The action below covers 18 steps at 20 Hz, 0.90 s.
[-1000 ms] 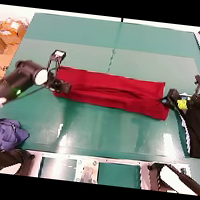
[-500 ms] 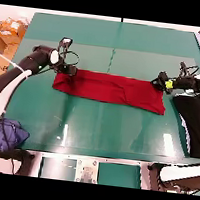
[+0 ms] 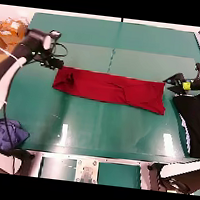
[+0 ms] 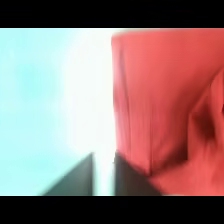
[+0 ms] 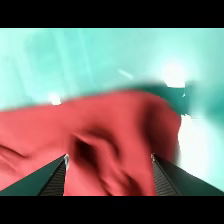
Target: Fold the shirts.
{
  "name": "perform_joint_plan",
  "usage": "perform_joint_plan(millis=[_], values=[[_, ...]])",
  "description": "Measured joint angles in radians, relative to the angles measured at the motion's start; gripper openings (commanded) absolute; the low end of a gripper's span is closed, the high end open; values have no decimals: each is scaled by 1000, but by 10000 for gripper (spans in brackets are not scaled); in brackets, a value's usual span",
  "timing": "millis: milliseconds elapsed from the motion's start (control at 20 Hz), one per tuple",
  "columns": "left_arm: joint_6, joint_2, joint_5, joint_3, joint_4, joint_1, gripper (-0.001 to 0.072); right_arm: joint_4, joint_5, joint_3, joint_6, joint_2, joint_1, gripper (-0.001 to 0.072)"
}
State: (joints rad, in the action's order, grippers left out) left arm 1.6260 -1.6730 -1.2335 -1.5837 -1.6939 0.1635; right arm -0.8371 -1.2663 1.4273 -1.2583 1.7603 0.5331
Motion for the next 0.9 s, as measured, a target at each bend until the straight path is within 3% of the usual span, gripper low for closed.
perform_joint_plan(millis=[200, 350, 400, 450, 500, 700, 900], values=[[-61, -1, -85, -18, 230, -79, 20, -9, -42, -63, 82, 34, 37, 587], [-91, -1, -102, -22, 348, -99, 21, 66, -77, -106, 154, 62, 14, 583], [-97, -1, -100, -23, 379, -103, 21, 79, -85, -113, 175, 68, 0, 483], [-102, -1, -91, -24, 407, -106, 20, 86, -83, -115, 193, 73, -19, 135], [-106, -1, -80, -24, 435, -109, 20, 77, -78, -111, 204, 79, -35, 19], [-116, -1, -36, -24, 525, -106, 20, 110, -122, -19, 220, 62, -90, 17], [-138, -3, 58, -21, 600, -24, 20, 124, -213, 108, 159, -42, -127, 18]])
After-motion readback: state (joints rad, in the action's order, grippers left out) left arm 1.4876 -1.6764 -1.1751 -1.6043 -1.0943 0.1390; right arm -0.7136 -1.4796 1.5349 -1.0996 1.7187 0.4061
